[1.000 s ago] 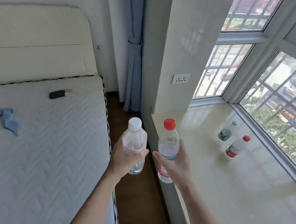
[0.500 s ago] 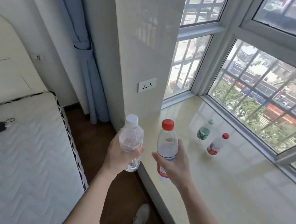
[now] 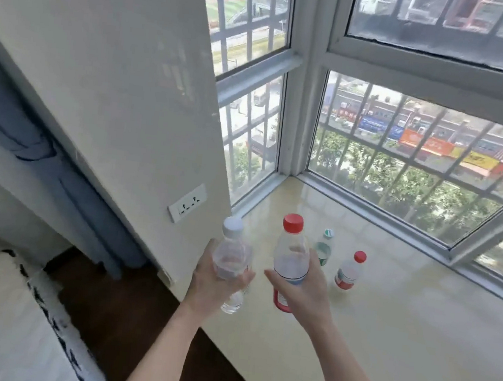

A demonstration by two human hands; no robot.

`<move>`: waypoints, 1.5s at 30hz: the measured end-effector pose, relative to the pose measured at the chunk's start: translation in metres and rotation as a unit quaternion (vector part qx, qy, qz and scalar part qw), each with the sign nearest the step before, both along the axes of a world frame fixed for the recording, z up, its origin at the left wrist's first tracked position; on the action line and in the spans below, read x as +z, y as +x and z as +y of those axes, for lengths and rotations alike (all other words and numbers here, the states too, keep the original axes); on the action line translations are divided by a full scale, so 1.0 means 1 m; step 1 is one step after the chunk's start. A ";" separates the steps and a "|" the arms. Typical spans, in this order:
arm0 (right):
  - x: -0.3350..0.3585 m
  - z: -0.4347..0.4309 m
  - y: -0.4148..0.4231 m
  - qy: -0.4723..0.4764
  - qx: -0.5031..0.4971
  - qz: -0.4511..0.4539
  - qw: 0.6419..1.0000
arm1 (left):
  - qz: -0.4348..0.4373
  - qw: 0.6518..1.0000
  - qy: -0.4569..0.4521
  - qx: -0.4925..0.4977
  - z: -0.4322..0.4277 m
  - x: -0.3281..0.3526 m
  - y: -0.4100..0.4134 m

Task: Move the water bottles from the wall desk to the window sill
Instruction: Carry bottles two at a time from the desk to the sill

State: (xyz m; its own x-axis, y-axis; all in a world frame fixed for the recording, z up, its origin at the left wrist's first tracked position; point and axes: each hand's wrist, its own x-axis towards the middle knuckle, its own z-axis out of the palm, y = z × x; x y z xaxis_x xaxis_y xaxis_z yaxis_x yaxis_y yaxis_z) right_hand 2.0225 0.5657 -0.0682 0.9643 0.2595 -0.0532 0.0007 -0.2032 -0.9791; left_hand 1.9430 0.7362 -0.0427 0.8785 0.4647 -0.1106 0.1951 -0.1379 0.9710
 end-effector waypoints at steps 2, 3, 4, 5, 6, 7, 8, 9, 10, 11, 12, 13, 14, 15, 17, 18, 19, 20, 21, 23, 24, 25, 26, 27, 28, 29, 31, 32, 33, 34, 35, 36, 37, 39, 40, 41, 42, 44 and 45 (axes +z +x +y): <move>-0.001 -0.006 0.012 -0.005 -0.025 0.006 1.000 | 0.000 1.000 -0.006 -0.028 -0.002 0.002 0.021; -0.002 -0.010 0.017 -0.006 -0.040 0.008 0.999 | 0.000 0.999 -0.009 -0.041 -0.004 0.003 0.032; -0.003 -0.014 0.021 -0.007 -0.056 0.009 0.998 | 0.000 0.998 -0.016 -0.054 -0.007 0.003 0.043; -0.005 -0.018 0.025 -0.010 -0.072 0.014 0.997 | 0.001 0.997 -0.027 -0.069 -0.010 0.000 0.053; -0.006 -0.023 0.027 -0.012 -0.086 0.021 0.996 | 0.006 0.996 -0.037 -0.085 -0.012 -0.003 0.062; -0.008 -0.028 0.028 -0.013 -0.104 0.030 0.994 | 0.011 0.993 -0.045 -0.104 -0.015 -0.006 0.071; -0.011 -0.033 0.029 -0.010 -0.124 0.037 0.992 | 0.015 0.991 -0.053 -0.123 -0.018 -0.009 0.079; -0.014 -0.038 0.029 -0.007 -0.146 0.043 0.988 | 0.019 0.988 -0.062 -0.139 -0.021 -0.014 0.087; -0.019 -0.043 0.029 -0.006 -0.167 0.046 0.985 | 0.026 0.985 -0.073 -0.154 -0.024 -0.018 0.094; -0.023 -0.048 0.029 -0.005 -0.188 0.050 0.981 | 0.035 0.981 -0.085 -0.169 -0.027 -0.024 0.101; -0.028 -0.052 0.028 -0.005 -0.208 0.059 0.976 | 0.044 0.977 -0.093 -0.187 -0.030 -0.030 0.107; -0.033 -0.056 0.026 -0.004 -0.228 0.070 0.971 | 0.053 0.972 -0.096 -0.205 -0.033 -0.036 0.112; -0.039 -0.059 0.024 -0.005 -0.244 0.081 0.966 | 0.061 0.969 -0.095 -0.221 -0.036 -0.043 0.117; -0.044 -0.062 0.023 -0.011 -0.262 0.091 0.961 | 0.071 0.965 -0.095 -0.232 -0.037 -0.050 0.122; -0.055 -0.067 0.022 -0.019 -0.291 0.098 0.952 | 0.091 0.959 -0.102 -0.249 -0.041 -0.065 0.133; -0.063 -0.070 0.022 -0.017 -0.299 0.103 0.949 | 0.101 0.955 -0.105 -0.257 -0.042 -0.073 0.138; -0.070 -0.073 0.023 -0.014 -0.303 0.110 0.946 | 0.111 0.952 -0.107 -0.264 -0.043 -0.083 0.142; -0.078 -0.075 0.023 -0.012 -0.305 0.119 0.945 | 0.120 0.949 -0.106 -0.273 -0.045 -0.092 0.146; -0.085 -0.076 0.024 -0.015 -0.307 0.127 0.943 | 0.129 0.945 -0.102 -0.283 -0.046 -0.102 0.149; -0.105 -0.079 0.026 -0.022 -0.308 0.136 0.942 | 0.146 0.937 -0.095 -0.304 -0.048 -0.123 0.154; -0.117 -0.081 0.026 -0.025 -0.308 0.137 0.941 | 0.152 0.934 -0.091 -0.311 -0.049 -0.135 0.157; -0.130 -0.082 0.027 -0.031 -0.306 0.134 0.942 | 0.154 0.933 -0.086 -0.313 -0.049 -0.148 0.161; -0.146 -0.084 0.028 -0.036 -0.304 0.129 0.943 | 0.155 0.932 -0.080 -0.317 -0.051 -0.162 0.165; -0.158 -0.085 0.030 -0.038 -0.306 0.125 0.943 | 0.156 0.932 -0.075 -0.320 -0.052 -0.176 0.169; -0.172 -0.086 0.034 -0.036 -0.311 0.121 0.942 | 0.157 0.931 -0.066 -0.323 -0.052 -0.190 0.173; -0.185 -0.086 0.038 -0.032 -0.313 0.120 0.942 | 0.158 0.929 -0.062 -0.328 -0.054 -0.203 0.178; -0.210 -0.089 0.048 -0.017 -0.305 0.127 0.944 | 0.151 0.925 -0.058 -0.345 -0.056 -0.226 0.187; -0.224 -0.089 0.054 -0.008 -0.299 0.130 0.945 | 0.143 0.923 -0.054 -0.352 -0.056 -0.237 0.192; -0.236 -0.091 0.060 0.000 -0.294 0.133 0.946 | 0.137 0.924 -0.050 -0.353 -0.057 -0.247 0.197; -0.249 -0.092 0.067 0.006 -0.292 0.134 0.947 | 0.128 0.926 -0.045 -0.352 -0.056 -0.256 0.203; -0.261 -0.093 0.072 0.010 -0.292 0.134 0.947 | 0.120 0.928 -0.039 -0.351 -0.055 -0.265 0.208; -0.271 -0.094 0.076 0.014 -0.296 0.138 0.945 | 0.113 0.929 -0.030 -0.351 -0.054 -0.273 0.214; -0.279 -0.095 0.081 0.018 -0.300 0.139 0.943 | 0.107 0.929 -0.024 -0.352 -0.053 -0.280 0.218; -0.293 -0.095 0.088 0.023 -0.305 0.127 0.943 | 0.097 0.928 -0.021 -0.358 -0.050 -0.294 0.227; -0.297 -0.094 0.091 0.021 -0.310 0.120 0.943 | 0.094 0.928 -0.019 -0.360 -0.050 -0.299 0.230; -0.301 -0.093 0.094 0.019 -0.316 0.115 0.942 | 0.092 0.927 -0.016 -0.363 -0.051 -0.303 0.233; -0.303 -0.091 0.097 0.015 -0.319 0.110 0.941 | 0.090 0.926 -0.012 -0.365 -0.052 -0.307 0.235; -0.307 -0.089 0.103 0.017 -0.326 0.097 0.940 | 0.081 0.924 -0.002 -0.373 -0.054 -0.314 0.239; -0.310 -0.088 0.104 0.018 -0.329 0.091 0.940 | 0.078 0.924 0.002 -0.375 -0.054 -0.317 0.239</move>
